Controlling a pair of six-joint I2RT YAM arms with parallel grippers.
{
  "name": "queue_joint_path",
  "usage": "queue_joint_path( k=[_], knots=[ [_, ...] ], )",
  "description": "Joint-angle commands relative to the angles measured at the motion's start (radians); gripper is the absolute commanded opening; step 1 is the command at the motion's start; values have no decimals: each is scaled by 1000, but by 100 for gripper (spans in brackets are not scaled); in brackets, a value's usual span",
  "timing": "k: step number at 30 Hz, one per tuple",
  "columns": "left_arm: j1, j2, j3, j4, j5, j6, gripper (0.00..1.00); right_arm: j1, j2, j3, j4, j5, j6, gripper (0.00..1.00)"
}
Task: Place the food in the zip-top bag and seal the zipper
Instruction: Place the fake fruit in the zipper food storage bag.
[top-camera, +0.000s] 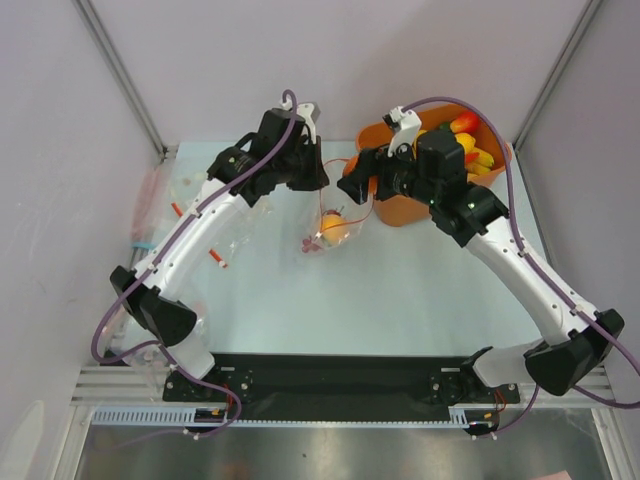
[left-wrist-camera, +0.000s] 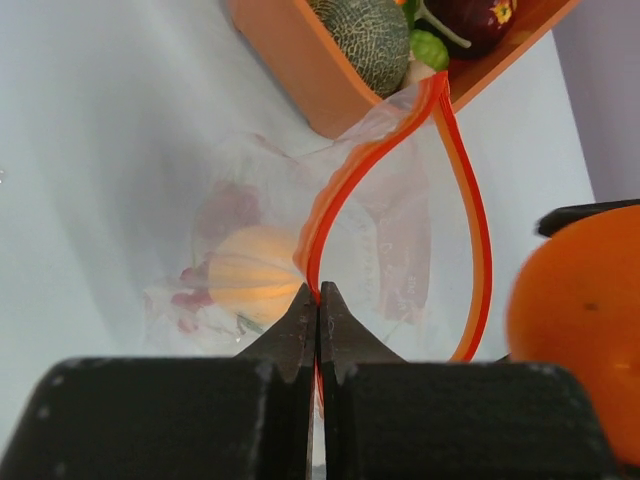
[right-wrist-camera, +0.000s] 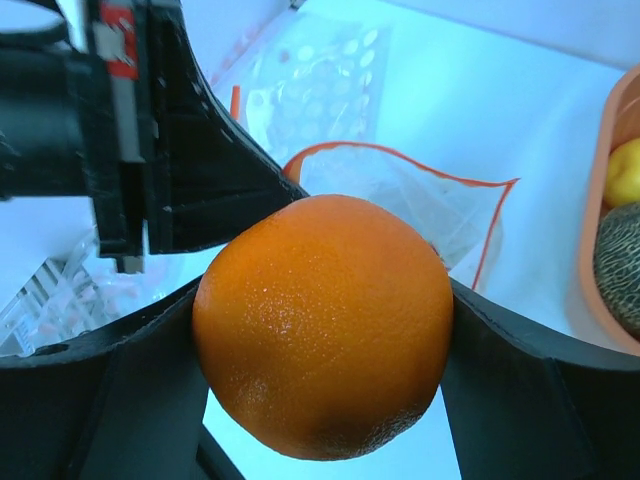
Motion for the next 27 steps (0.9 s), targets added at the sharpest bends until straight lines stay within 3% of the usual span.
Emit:
queue_joint_path(
  k=[1,7,13,14,27],
  knots=[
    [-5,-21,63,34,47,-34,0,23,12,-19,81,-7,24,65],
    [-17,-42,34,65,108,-81,0,32,78,-45,27,76,12,67],
    [-19,-49,25,72,126,-92,0,32,67,-84,46,98,32,91],
    [-19,-50,26,72,125,-92,0,31,67,-85,44,123,35,99],
    [-19,-52,28,49,97,-77,0,-6,-3,-41,-3,199,52,100]
  ],
)
